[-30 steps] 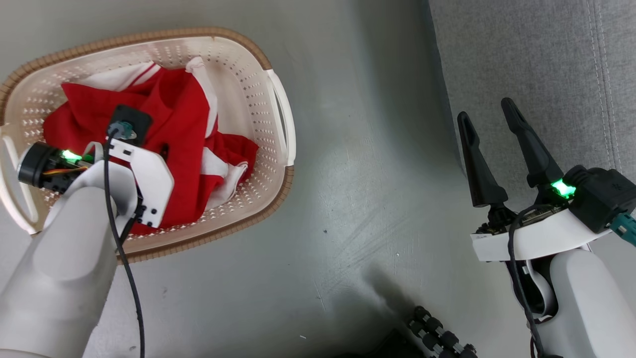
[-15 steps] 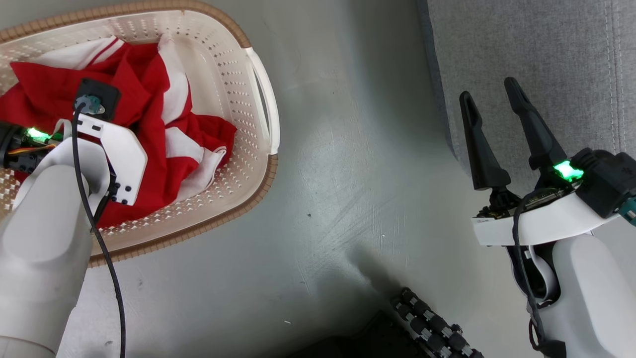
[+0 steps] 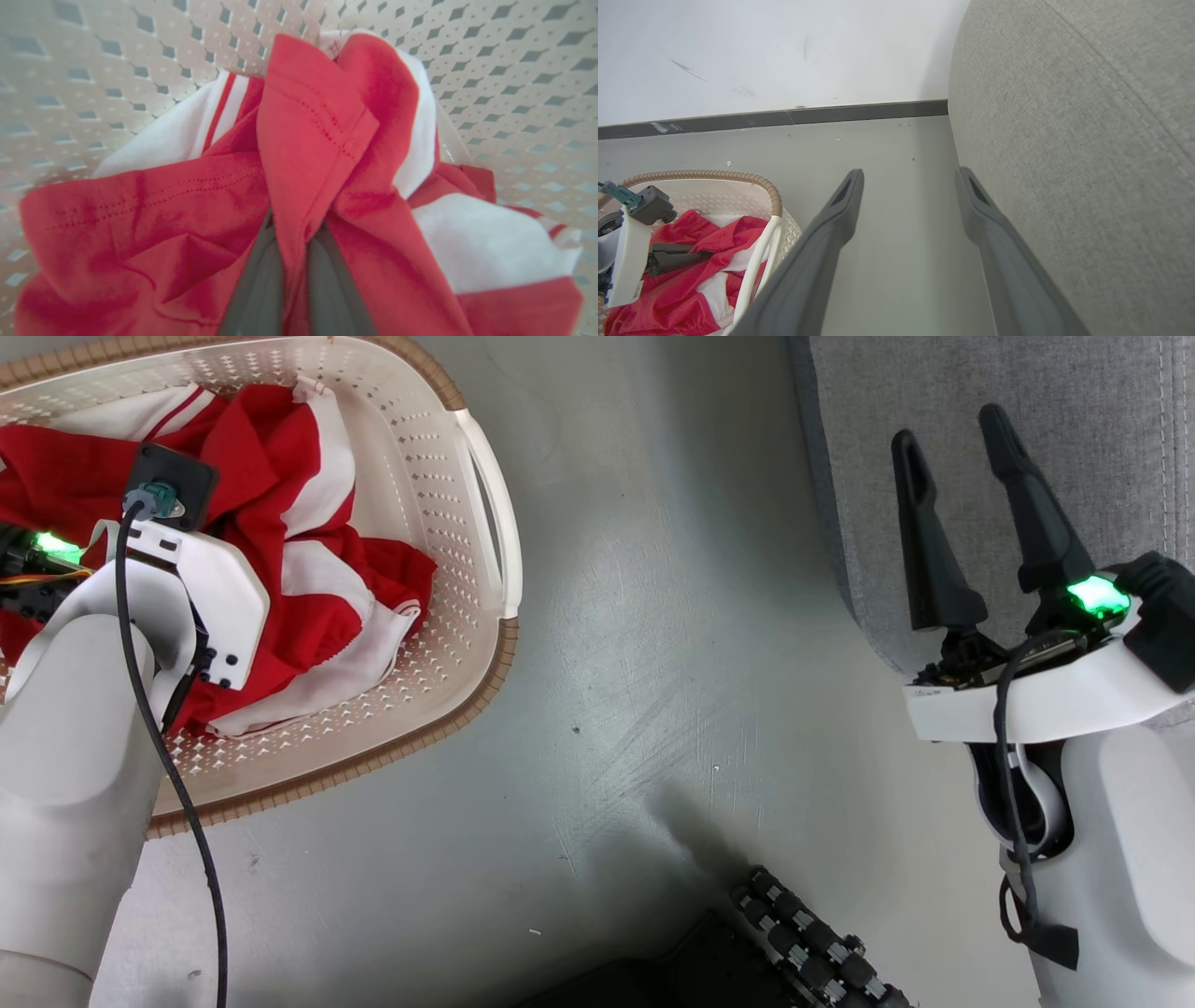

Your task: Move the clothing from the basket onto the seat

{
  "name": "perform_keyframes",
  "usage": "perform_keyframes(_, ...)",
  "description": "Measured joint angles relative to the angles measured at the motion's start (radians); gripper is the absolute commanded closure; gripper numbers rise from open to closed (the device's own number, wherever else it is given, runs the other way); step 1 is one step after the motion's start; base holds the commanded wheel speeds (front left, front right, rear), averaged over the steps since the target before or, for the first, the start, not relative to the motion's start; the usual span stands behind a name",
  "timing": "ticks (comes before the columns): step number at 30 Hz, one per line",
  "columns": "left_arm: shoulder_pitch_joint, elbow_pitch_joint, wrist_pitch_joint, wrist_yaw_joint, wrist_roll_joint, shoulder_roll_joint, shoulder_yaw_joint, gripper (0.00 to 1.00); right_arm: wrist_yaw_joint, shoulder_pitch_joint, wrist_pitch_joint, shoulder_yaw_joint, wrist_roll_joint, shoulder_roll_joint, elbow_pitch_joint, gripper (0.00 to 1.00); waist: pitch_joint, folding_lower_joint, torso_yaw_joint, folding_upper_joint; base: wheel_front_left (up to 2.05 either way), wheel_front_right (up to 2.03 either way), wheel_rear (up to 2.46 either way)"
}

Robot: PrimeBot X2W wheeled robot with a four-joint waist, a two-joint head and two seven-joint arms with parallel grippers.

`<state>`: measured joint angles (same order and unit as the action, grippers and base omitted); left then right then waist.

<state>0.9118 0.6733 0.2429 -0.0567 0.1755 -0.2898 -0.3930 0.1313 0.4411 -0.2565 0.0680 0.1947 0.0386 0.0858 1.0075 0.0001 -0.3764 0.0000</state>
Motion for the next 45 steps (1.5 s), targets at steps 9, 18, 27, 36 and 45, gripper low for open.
perform_keyframes(9, -0.002, -0.039, -0.062, 0.0, 0.017, 0.004, 0.016, 1.0, 0.0, 0.039, 0.0, 0.0, -0.021, 0.001, -0.028, 0.0, -0.022, 0.0, 0.02, 0.0, 0.0, 0.0, 0.0)
perform_keyframes(18, -0.046, -0.084, -0.136, 0.01, 0.048, 0.023, 0.048, 1.0, 0.0, 0.069, 0.0, 0.009, -0.073, 0.002, -0.065, 0.0, -0.063, 0.0, 0.054, 0.0, 0.0, 0.0, 0.0)
perform_keyframes(27, -0.141, -0.14, -0.249, 0.034, 0.109, 0.071, 0.096, 1.0, 0.0, 0.107, 0.0, 0.0, -0.1, 0.003, -0.072, 0.0, -0.121, 0.0, 0.094, 0.0, 0.0, 0.0, 0.0)
perform_keyframes(36, -0.247, -0.19, -0.372, 0.052, 0.164, 0.129, 0.126, 1.0, 0.0, 0.103, 0.0, -0.007, -0.153, 0.005, -0.1, 0.0, -0.195, 0.0, 0.138, 0.0, 0.0, 0.0, 0.0)
perform_keyframes(45, -0.338, -0.221, -0.451, 0.053, 0.195, 0.165, 0.133, 1.0, 0.0, 0.069, 0.0, -0.02, -0.189, 0.016, -0.121, 0.0, -0.289, 0.0, 0.186, 0.0, 0.0, 0.0, 0.0)
